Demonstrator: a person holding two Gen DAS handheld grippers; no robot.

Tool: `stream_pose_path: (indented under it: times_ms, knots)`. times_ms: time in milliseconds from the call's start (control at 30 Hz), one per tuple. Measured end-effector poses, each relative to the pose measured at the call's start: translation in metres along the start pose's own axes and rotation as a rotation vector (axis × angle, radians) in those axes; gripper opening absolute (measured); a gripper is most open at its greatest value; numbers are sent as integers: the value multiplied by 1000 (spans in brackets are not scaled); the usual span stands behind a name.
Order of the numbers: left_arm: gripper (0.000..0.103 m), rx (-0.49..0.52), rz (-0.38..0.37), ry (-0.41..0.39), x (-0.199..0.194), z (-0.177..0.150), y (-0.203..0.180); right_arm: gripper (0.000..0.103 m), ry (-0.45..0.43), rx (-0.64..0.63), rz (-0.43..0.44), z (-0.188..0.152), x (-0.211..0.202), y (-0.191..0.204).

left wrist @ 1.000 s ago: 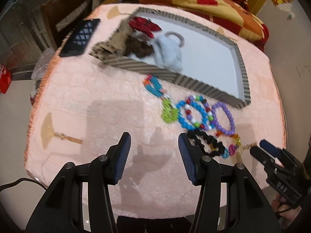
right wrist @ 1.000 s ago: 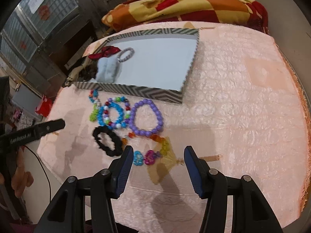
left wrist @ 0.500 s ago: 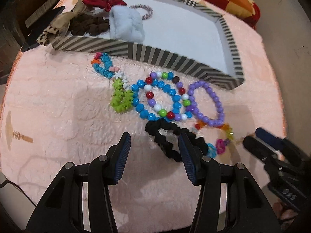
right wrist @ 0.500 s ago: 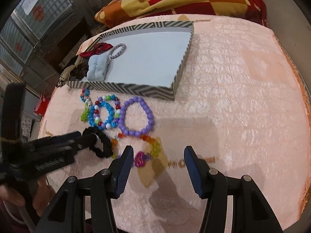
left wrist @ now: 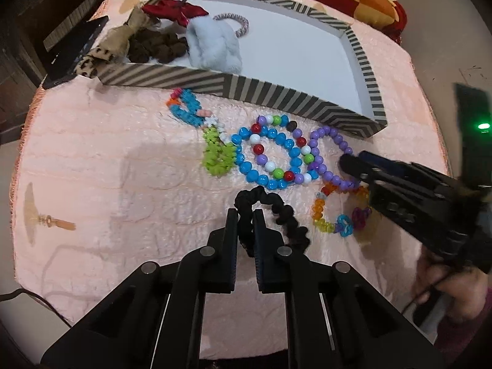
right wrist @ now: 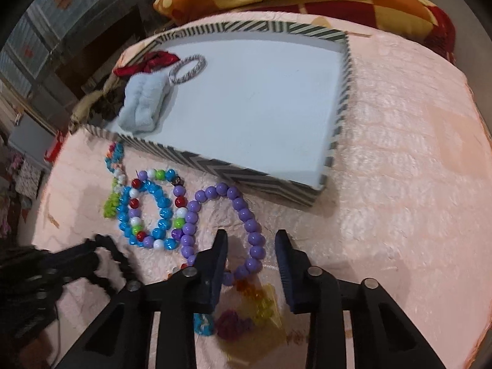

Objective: Organize jewelry
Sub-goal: 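Grasp the black bead bracelet with the left tool while the right tool grasps the purple bead bracelet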

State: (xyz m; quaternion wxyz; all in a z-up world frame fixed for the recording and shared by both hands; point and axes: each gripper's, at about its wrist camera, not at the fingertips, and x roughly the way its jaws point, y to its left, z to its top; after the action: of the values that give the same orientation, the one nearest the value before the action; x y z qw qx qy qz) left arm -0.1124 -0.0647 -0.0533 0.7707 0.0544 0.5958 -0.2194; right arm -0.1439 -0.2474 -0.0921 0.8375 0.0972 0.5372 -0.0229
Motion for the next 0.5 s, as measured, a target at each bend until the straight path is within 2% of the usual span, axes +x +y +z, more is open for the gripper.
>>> stream_pose_path:
  times_ms: [33, 100, 500]
  knots:
    - [8, 1, -2, -2, -3, -1, 3, 16, -16, -30, -39, 0, 1, 3]
    - [8, 2, -7, -9, -8, -1, 4, 9, -16, -52, -72, 0, 2, 4]
    - [8, -21, -13, -50, -26, 14, 11, 9, -78, -3, -18, -5, -36, -5]
